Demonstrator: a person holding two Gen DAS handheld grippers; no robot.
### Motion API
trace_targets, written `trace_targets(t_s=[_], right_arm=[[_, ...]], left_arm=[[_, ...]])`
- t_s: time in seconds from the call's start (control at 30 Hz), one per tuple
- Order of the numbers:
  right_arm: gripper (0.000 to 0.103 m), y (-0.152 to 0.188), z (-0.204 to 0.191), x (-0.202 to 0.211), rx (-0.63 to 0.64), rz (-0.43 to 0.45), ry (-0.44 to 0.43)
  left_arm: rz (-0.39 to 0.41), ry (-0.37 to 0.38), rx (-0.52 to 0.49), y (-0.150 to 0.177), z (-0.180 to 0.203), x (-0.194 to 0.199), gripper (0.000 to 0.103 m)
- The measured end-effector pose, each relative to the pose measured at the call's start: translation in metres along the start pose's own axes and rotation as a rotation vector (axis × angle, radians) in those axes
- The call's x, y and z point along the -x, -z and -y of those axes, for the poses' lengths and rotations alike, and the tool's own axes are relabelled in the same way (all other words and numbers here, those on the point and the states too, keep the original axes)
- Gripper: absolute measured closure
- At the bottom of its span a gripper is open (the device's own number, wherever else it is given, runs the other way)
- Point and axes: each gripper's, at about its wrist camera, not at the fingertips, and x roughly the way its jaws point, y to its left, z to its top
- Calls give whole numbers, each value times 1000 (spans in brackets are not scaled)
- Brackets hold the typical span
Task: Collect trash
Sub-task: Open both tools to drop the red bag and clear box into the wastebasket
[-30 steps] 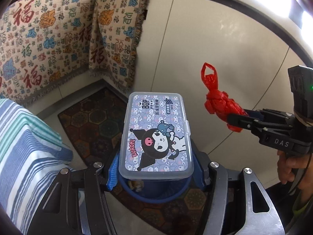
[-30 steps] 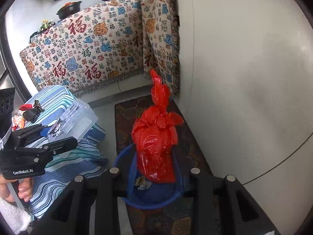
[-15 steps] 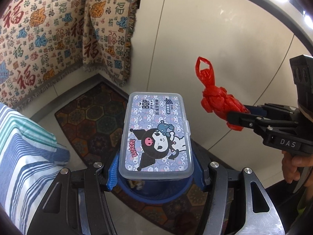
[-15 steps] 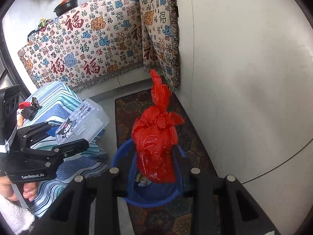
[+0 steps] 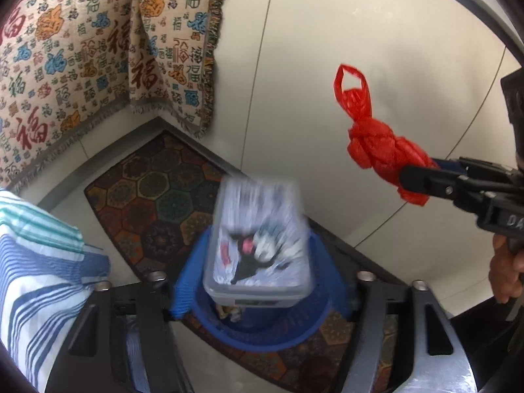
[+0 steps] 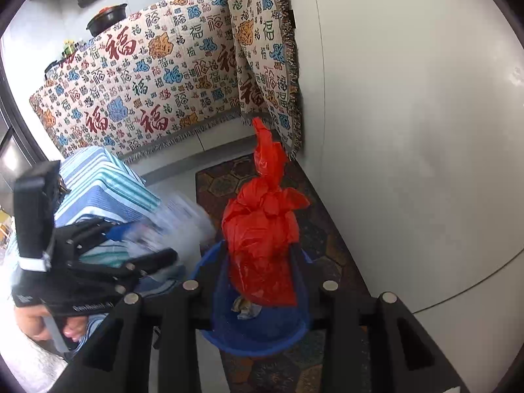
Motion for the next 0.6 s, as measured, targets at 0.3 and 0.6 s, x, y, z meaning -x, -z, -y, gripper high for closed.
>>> trace_targets(t_s=[0.3,0.6], right_arm=[[45,-5,-6,-3,8,19,-10],[45,-18,-31,5,53,70,23]], left_arm=[[34,-33,79,-1,-22,0,8],[115,-77,148,9,-43,68,8]])
